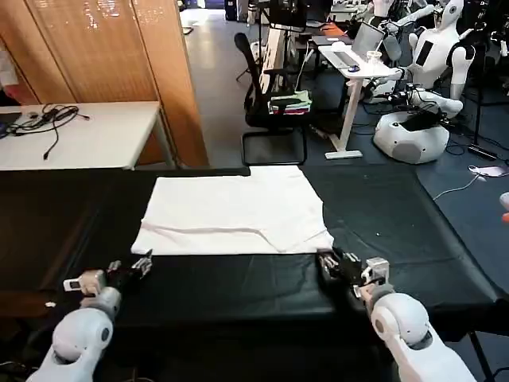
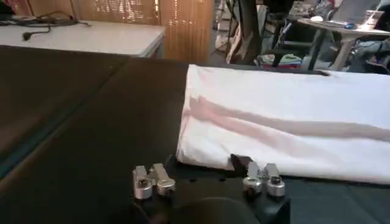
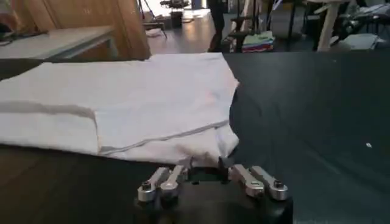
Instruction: Fold and organize the clothes.
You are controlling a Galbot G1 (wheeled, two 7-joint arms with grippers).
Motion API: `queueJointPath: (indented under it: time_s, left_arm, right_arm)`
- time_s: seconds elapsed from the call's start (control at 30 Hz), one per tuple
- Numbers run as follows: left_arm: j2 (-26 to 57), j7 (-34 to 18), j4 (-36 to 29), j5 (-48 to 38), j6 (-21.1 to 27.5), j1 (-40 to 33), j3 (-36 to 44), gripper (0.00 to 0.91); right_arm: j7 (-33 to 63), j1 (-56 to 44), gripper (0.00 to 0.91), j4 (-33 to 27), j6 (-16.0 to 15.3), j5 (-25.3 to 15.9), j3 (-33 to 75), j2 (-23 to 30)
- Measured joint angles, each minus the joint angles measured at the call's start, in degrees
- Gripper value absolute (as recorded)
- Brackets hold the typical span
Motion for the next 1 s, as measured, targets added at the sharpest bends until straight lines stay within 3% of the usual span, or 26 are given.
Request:
queueJointPath:
  time_s: [0.07, 0.23, 0.47, 0.67, 0.9, 0.93, 0.97, 1.0]
  left_arm:
    - [0.17, -0.03, -0.20, 0.11, 0.12, 0.27, 0.05, 0.000]
    - [0.59, -3.53, -2.60, -2.65, 2.08, 2.03, -0.22, 0.000]
    - [1.76, -8.89, -11.38, -2.33, 5.70, 7.97, -0.53, 0.000]
    - [3.13, -9.88, -18.14, 0.49, 8.63, 13.52, -1.76, 0.000]
    - [3.88, -9.46, -20.98, 1.86, 9.10, 18.17, -3.21, 0.000]
    - [4.02, -9.20, -21.28, 1.86, 9.05, 18.78, -3.45, 0.293]
    - [4.07, -9.00, -21.52, 1.84, 9.00, 19.49, -3.72, 0.878]
    - [4.07, -8.88, -21.61, 1.84, 8.94, 20.03, -3.81, 0.878]
  right_arm:
    - [1.24, -0.37, 0.000, 0.73, -0.81, 0.63, 0.12, -0.42]
    - [5.87, -2.44, 0.000, 4.96, -6.39, 3.92, 1.43, -2.01]
    - [9.18, -7.97, 0.000, 12.30, -12.23, 3.98, 4.02, -3.77]
    - [10.52, -13.72, 0.000, 17.78, -12.65, 3.50, 6.76, -4.66]
    - [11.54, -19.30, 0.000, 22.06, -12.66, 2.99, 8.64, -4.71]
    - [11.29, -19.95, 0.000, 22.29, -12.66, 3.02, 8.87, -4.63]
    - [11.06, -20.45, 0.273, 22.38, -12.66, 3.12, 9.06, -4.50]
    - [10.76, -20.85, 0.878, 22.49, -12.66, 3.14, 9.20, -4.40]
